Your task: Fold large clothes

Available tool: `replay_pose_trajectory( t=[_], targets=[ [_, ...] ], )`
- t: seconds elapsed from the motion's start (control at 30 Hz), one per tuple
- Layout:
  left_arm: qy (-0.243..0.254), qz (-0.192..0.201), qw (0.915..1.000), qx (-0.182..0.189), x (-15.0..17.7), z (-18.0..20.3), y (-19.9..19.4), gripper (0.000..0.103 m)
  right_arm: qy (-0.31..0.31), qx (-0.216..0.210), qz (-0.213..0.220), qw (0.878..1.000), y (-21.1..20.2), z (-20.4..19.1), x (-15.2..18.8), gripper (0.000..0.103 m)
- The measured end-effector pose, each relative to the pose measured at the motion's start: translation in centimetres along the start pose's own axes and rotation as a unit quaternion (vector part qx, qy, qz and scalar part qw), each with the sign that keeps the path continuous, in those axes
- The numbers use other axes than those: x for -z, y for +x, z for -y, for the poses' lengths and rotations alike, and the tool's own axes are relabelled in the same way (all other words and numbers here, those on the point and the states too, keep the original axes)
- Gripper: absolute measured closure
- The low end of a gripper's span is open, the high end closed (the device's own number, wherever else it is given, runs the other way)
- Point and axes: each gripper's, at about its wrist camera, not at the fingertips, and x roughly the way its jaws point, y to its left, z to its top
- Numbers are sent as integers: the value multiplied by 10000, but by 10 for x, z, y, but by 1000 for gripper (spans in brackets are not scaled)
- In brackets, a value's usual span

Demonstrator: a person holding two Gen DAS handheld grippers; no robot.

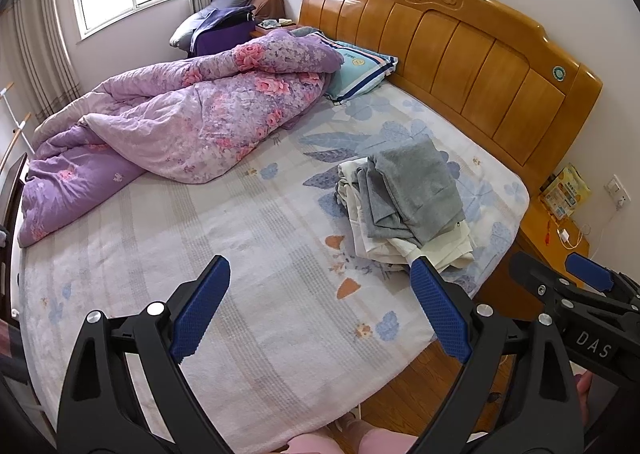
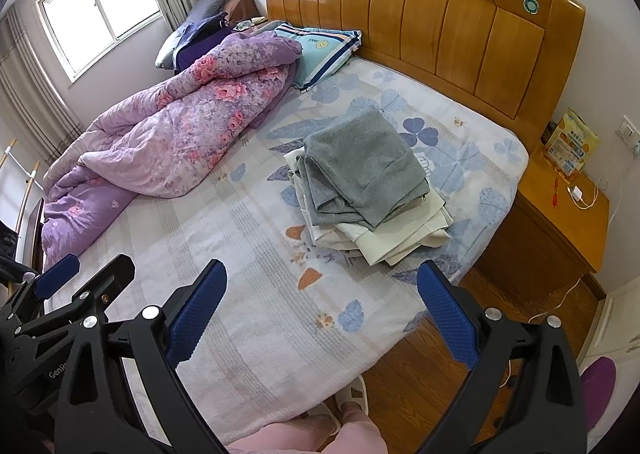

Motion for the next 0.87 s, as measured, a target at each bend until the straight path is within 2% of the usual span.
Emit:
replay_pose_trajectory(
  t=[0.87],
  targets=[
    [109, -33, 9999, 25, 3, 9, 3, 11, -34, 11, -76, 10000, 10, 4, -4, 10]
  ],
)
